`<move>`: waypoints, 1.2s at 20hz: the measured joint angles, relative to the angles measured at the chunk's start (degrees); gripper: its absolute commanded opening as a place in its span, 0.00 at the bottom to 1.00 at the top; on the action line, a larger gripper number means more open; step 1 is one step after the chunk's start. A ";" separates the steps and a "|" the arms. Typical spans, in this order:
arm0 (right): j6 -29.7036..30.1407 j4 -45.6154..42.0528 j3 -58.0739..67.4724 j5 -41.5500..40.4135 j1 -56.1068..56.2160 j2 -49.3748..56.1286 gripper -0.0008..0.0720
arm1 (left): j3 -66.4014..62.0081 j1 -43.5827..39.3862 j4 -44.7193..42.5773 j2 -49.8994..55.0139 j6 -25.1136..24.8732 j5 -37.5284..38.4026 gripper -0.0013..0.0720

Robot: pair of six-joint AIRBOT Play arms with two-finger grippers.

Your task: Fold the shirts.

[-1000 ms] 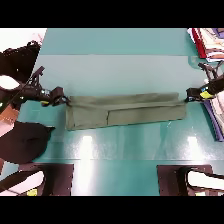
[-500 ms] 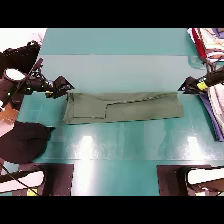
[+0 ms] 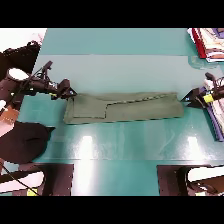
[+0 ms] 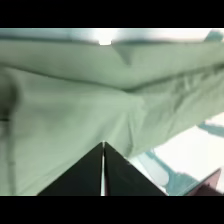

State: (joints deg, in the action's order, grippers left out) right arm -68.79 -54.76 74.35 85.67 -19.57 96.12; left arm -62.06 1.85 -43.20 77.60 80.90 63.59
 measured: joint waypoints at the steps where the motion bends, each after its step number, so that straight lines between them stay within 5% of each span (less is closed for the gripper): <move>1: 0.63 1.05 -1.05 -0.13 -0.48 0.66 0.84 | 0.00 -1.62 0.11 0.00 -0.09 -0.50 0.06; 3: 1.77 3.69 -2.40 0.00 -0.66 2.05 0.81 | 0.00 -4.79 0.15 0.00 -0.22 -1.86 0.06; 8: 4.00 4.76 -3.72 -1.73 0.90 4.07 0.06 | -0.02 -11.63 0.17 0.04 0.42 -5.92 0.05; 17: 9.05 15.39 -3.85 0.31 2.97 -2.54 0.03 | -11.19 -22.93 0.20 9.79 2.62 -12.44 0.05; 24: 4.63 21.05 6.67 1.49 10.38 -14.01 0.03 | -23.06 -29.81 -0.09 23.87 5.35 -11.50 0.05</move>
State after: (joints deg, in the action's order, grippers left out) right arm -64.16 -33.71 81.01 87.15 -9.19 82.11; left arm -85.12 -27.97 -43.29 101.47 86.26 52.10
